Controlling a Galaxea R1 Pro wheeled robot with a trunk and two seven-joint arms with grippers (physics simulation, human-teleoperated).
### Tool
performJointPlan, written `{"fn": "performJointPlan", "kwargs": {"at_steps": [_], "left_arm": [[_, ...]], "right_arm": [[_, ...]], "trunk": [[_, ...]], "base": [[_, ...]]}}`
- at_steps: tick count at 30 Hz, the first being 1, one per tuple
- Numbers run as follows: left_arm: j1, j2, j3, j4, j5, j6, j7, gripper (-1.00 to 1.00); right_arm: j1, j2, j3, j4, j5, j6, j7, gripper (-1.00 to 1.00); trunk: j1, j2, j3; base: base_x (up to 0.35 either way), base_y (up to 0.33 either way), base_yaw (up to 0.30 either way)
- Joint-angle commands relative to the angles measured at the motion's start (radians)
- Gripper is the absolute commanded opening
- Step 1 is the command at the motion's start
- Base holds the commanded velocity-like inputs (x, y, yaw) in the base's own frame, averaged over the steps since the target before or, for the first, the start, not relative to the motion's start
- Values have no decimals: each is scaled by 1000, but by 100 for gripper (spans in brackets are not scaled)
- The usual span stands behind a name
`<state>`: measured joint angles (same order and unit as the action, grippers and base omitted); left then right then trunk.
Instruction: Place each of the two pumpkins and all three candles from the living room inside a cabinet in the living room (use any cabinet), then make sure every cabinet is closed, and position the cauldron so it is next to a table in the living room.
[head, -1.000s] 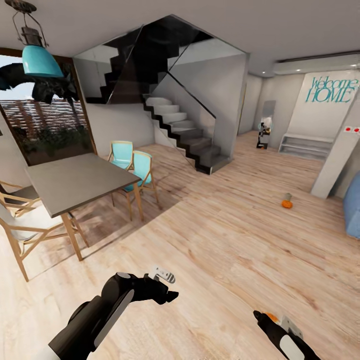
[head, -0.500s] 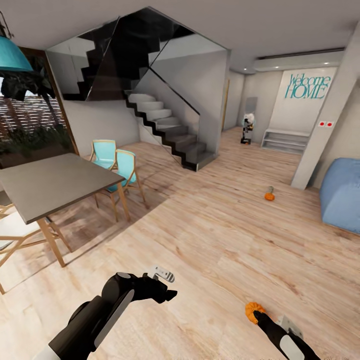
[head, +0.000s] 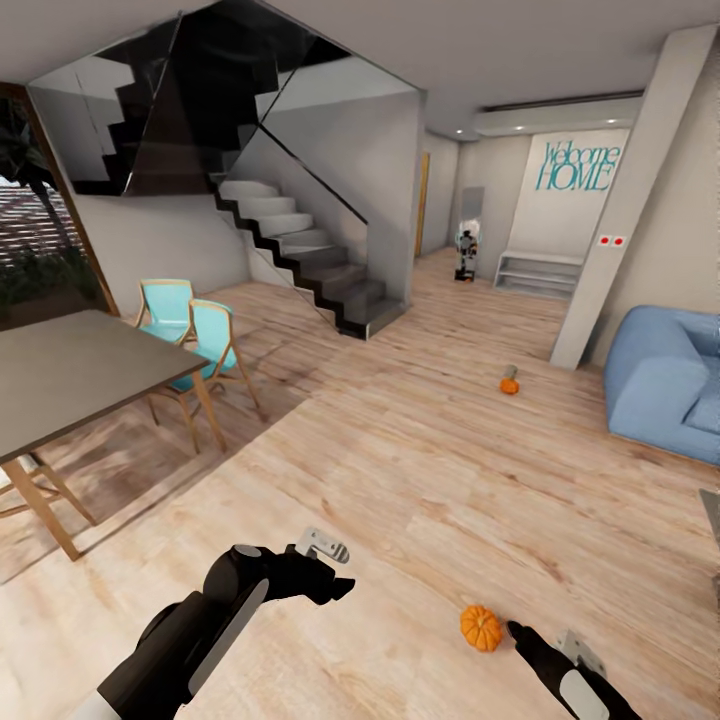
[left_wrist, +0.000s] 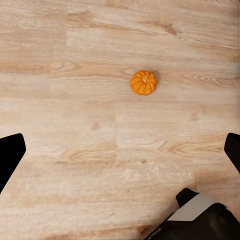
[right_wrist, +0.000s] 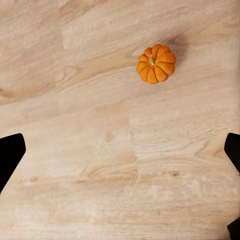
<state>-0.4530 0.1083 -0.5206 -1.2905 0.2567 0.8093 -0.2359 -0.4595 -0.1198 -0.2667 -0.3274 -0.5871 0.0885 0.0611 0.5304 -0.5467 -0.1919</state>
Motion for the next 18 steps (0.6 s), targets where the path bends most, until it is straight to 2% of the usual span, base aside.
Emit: {"fn": "performJointPlan", "kwargs": {"at_steps": [1, 18], "left_arm": [[-1, 1, -1, -1, -1, 4, -2, 100], [-1, 1, -1, -1, -1, 4, -2, 100]], "right_arm": [[-1, 0, -7, -1, -5, 6, 5, 100], [-1, 2, -6, -1, -5, 5, 5, 100]], "trunk": [[1, -2, -2], [1, -2, -3]], "base": [[217, -193, -39], [214, -200, -5]]}}
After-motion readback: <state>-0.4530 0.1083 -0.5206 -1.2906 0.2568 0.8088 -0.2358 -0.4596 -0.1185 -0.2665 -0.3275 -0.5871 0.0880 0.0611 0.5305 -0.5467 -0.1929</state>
